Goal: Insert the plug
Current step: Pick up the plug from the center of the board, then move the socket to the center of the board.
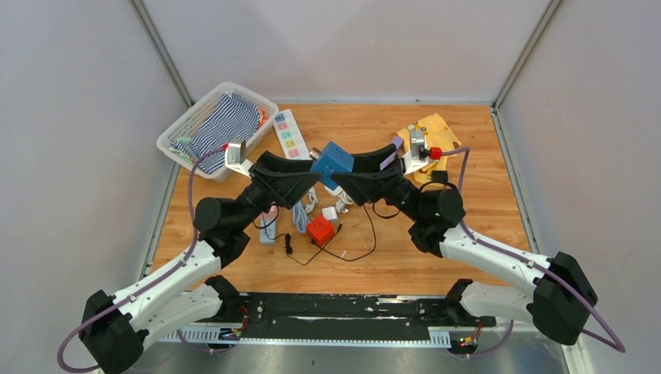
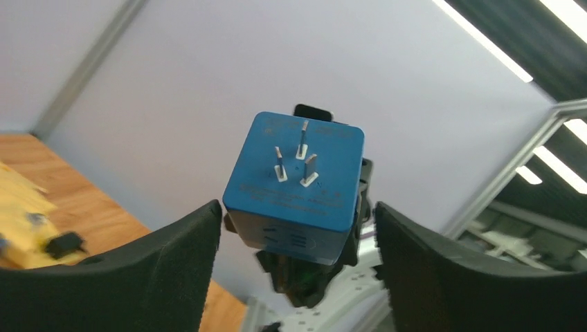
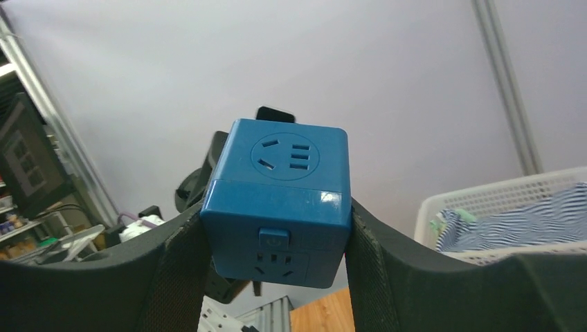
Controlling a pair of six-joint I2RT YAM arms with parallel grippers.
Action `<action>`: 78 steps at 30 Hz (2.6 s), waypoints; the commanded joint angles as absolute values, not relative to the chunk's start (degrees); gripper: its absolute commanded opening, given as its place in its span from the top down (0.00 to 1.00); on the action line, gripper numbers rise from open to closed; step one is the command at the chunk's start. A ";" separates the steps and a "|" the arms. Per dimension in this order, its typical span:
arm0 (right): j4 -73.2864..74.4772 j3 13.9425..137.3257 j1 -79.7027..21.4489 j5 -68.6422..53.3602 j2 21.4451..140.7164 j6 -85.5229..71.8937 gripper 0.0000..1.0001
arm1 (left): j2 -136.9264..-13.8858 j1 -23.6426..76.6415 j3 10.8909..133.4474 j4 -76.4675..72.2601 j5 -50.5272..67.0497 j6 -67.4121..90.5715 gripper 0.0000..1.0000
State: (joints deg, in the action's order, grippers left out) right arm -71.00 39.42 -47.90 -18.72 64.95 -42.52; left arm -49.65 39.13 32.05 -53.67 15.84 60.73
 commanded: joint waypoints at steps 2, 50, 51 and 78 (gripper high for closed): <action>-65.57 37.85 -46.53 -12.72 58.42 -35.16 0.80 | -46.43 39.38 30.29 -48.58 12.96 56.67 0.01; 22.26 35.74 -44.37 16.36 15.54 -17.37 0.83 | -119.69 45.25 95.31 0.24 7.22 8.14 0.19; 22.62 35.91 -44.38 16.57 14.85 -17.40 0.83 | -120.87 45.26 96.00 0.24 7.17 8.55 0.20; 25.93 38.67 -44.45 19.40 10.20 -14.46 0.83 | -134.45 43.95 104.70 0.26 0.75 6.88 0.32</action>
State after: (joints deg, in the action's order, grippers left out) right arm 26.70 36.18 -44.97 17.74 10.92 -15.40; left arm -132.88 44.62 103.18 0.27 0.89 7.46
